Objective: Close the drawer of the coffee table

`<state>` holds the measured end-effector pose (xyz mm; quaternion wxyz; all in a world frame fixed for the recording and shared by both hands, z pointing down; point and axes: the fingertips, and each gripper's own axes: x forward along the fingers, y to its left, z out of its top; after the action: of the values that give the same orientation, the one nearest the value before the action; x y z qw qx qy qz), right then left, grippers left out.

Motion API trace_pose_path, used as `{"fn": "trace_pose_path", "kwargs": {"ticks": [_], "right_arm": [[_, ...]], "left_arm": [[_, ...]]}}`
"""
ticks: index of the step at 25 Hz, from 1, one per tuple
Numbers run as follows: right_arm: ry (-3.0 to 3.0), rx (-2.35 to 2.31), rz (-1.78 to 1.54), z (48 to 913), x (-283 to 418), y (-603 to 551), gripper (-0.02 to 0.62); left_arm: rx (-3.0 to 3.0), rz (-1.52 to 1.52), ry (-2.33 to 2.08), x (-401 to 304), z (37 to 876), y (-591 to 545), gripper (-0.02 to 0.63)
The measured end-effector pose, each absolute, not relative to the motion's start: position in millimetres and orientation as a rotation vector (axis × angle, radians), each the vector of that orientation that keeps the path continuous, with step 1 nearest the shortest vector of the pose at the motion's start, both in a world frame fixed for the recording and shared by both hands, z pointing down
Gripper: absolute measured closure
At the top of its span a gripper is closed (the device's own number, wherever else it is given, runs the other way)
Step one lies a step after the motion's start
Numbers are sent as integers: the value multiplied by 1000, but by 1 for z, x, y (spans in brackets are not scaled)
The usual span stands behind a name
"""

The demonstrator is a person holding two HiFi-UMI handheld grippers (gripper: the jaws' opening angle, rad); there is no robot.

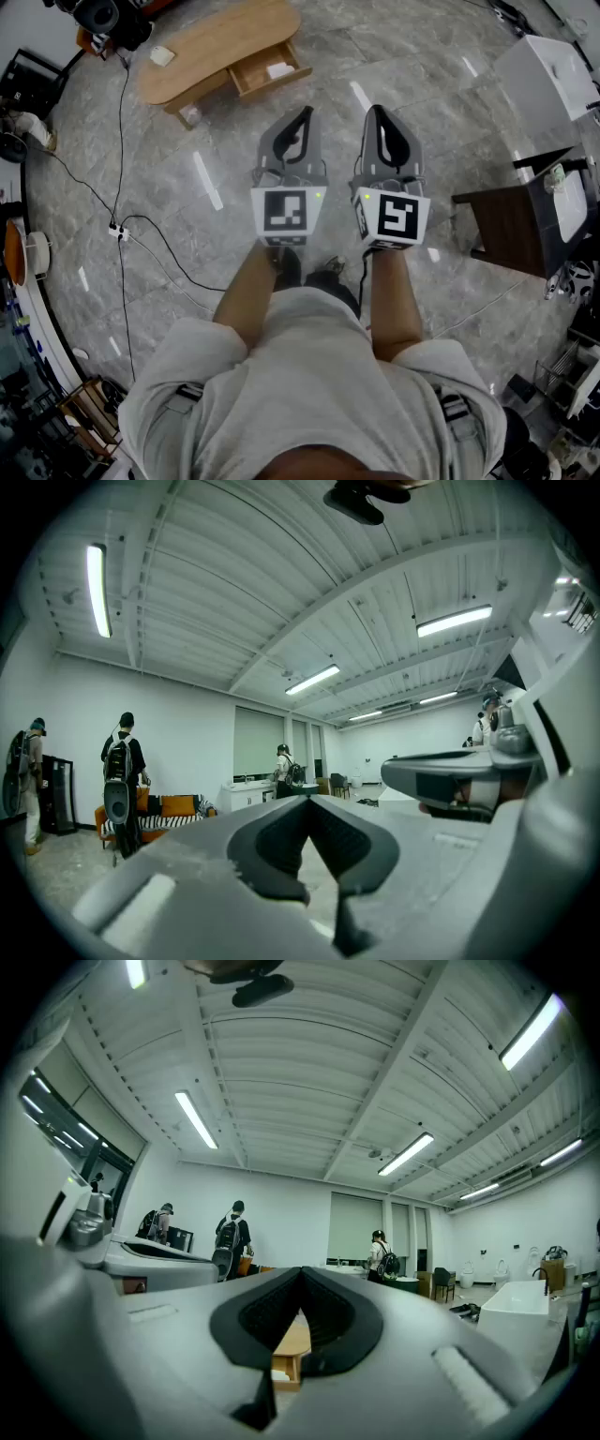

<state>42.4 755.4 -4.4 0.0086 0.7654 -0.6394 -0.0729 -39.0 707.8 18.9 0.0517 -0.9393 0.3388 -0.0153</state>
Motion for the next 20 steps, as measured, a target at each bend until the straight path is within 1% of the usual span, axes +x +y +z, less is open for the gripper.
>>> {"fn": "trace_pose_path", "kwargs": {"ticks": [5,9,16,20], "right_arm": [[-2024,2365,-209,1,21,727,589],[-2079,2328,-196,5,-9,687,589],[-2217,2230,-221,1,-95,602,589],[-2215,2212,-254,-8,-125,560,589]], "left_arm": [[-2850,-9,1095,-60,16,681,586],[-2832,-77,1133,-92,29,647,586],[-2744,-46,1316,-187,20,565,586],[-2706,-36,1378,-236,17,522,586]]}}
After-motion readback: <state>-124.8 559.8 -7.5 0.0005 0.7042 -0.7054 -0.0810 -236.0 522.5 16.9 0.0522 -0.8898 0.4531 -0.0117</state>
